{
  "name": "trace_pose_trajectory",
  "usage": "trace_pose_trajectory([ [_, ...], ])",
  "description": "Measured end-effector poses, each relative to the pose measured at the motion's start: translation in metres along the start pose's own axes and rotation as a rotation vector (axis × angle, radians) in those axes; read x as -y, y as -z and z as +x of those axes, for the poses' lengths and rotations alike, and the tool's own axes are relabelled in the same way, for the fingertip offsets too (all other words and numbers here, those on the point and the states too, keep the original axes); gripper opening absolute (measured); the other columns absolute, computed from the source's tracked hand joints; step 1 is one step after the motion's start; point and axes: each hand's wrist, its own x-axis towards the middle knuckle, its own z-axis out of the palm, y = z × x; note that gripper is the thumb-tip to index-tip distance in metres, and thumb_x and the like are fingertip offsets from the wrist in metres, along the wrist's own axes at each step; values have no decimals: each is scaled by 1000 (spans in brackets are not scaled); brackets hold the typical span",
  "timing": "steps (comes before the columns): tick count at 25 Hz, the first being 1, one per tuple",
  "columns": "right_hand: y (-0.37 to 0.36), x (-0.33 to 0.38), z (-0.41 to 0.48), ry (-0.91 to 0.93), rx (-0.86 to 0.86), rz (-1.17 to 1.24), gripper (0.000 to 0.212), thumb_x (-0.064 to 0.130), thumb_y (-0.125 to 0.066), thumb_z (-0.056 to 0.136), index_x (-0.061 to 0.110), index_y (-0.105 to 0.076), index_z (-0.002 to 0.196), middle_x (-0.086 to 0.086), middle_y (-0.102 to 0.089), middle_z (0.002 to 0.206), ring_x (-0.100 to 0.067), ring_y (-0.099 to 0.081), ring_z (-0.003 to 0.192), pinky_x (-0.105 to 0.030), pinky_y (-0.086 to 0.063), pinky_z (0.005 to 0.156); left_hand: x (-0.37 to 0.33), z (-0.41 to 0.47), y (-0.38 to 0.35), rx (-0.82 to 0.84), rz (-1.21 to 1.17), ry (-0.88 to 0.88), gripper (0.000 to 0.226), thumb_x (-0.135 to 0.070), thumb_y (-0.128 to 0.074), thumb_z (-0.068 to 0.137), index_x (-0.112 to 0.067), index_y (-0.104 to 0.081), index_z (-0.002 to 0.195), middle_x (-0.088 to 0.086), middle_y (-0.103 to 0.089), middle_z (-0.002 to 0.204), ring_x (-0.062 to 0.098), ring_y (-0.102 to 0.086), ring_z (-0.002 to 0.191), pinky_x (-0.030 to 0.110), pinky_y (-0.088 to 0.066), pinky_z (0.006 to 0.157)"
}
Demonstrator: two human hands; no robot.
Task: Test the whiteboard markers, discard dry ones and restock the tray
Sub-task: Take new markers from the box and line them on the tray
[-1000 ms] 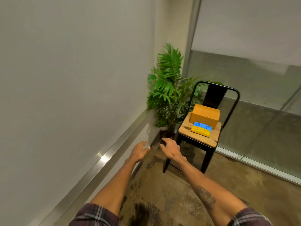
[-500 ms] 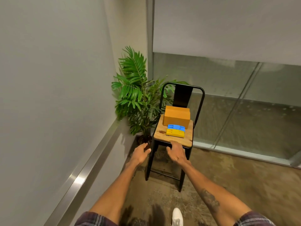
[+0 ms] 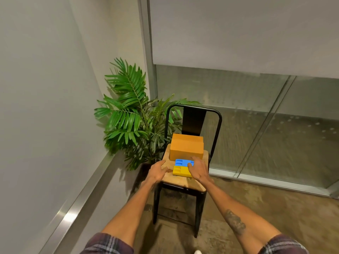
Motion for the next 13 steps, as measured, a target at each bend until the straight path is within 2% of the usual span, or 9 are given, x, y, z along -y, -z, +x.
trace_pose_trajectory([
  [3, 23, -18, 52, 20, 38, 10, 51, 25, -55, 96, 10, -45, 144, -16, -53, 140, -35, -48, 129, -42, -43, 102, -32, 47, -5, -19, -30, 7, 53, -27, -55, 100, -14, -41, 149, 4, -45, 151, 25, -43, 139, 36, -36, 112],
  [7, 41, -47, 112, 14, 98, 45, 53, 18, -55, 96, 7, -41, 146, -17, -50, 145, -33, -46, 132, -38, -38, 107, -55, 100, -22, -6, -64, 26, 54, -29, -55, 101, -12, -40, 150, 9, -44, 152, 28, -43, 139, 38, -36, 114],
  [13, 37, -61, 173, -13, 178, 84, 58, 20, -57, 95, 12, -37, 148, -12, -45, 149, -30, -44, 134, -43, -39, 110, -61, 159, -30, -11, -67, 55, 53, -25, -55, 101, -9, -39, 150, 10, -43, 152, 26, -41, 140, 37, -33, 114],
])
